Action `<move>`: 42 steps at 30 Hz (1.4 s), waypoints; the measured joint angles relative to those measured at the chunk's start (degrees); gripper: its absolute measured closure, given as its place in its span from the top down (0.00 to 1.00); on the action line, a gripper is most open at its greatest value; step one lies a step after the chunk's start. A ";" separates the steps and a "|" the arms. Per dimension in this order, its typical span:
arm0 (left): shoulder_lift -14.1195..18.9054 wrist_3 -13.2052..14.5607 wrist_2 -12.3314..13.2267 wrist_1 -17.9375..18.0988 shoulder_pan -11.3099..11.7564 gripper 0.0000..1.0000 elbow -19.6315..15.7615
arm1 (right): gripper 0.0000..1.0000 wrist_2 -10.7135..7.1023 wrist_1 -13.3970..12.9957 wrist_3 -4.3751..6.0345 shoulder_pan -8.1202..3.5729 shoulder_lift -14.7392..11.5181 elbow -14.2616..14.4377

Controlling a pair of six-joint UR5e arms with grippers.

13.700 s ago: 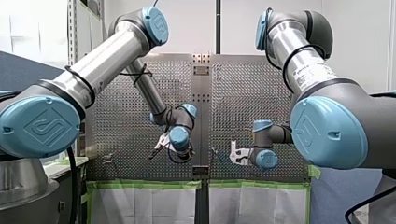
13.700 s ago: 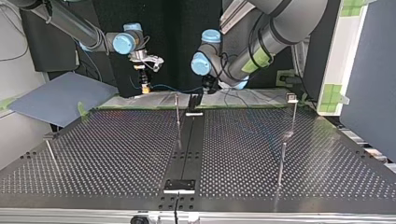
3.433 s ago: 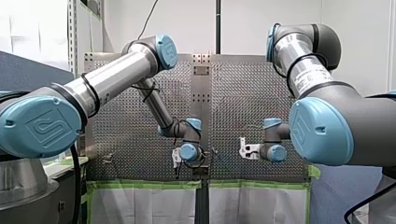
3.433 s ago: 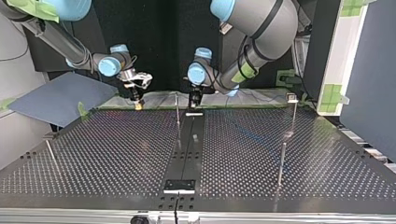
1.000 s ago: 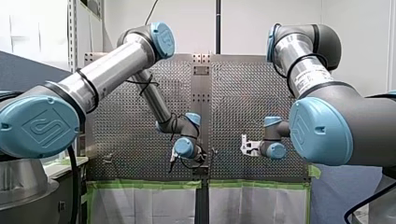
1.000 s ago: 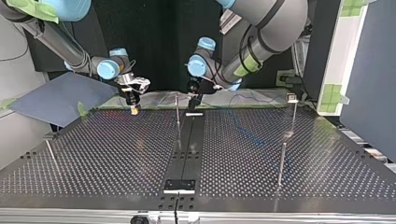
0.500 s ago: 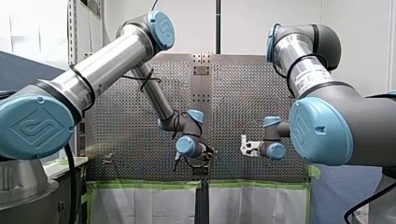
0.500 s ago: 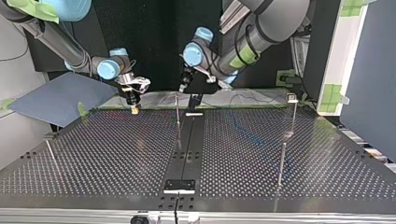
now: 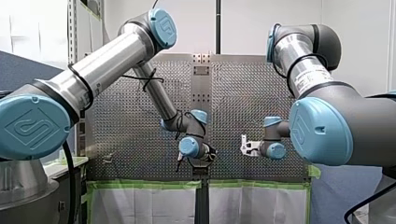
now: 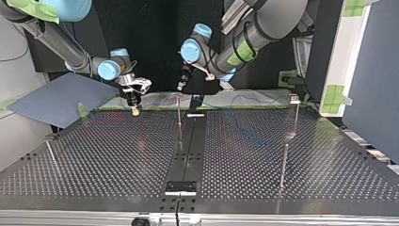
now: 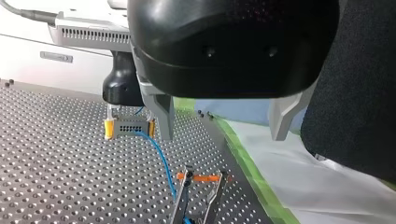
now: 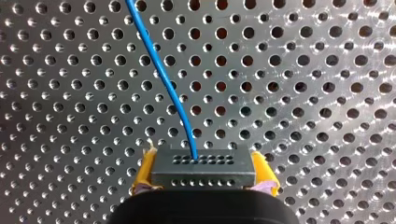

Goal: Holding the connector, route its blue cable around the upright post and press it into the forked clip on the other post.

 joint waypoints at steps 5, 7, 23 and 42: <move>0.00 -0.16 -0.42 -0.04 -0.01 1.00 0.01 | 0.00 -0.02 -0.02 0.00 -0.15 0.00 0.02; 0.00 -0.29 -0.75 -0.05 -0.02 1.00 0.01 | 0.00 -0.02 -0.03 0.00 -0.17 0.00 0.00; -0.02 -3.74 -5.33 -0.05 -0.02 1.00 0.00 | 0.00 -0.02 0.01 0.00 -0.22 0.02 0.03; 2.10 -4.23 -6.57 1.14 0.14 1.00 -2.33 | 0.00 -0.06 0.13 0.00 -0.26 0.03 0.02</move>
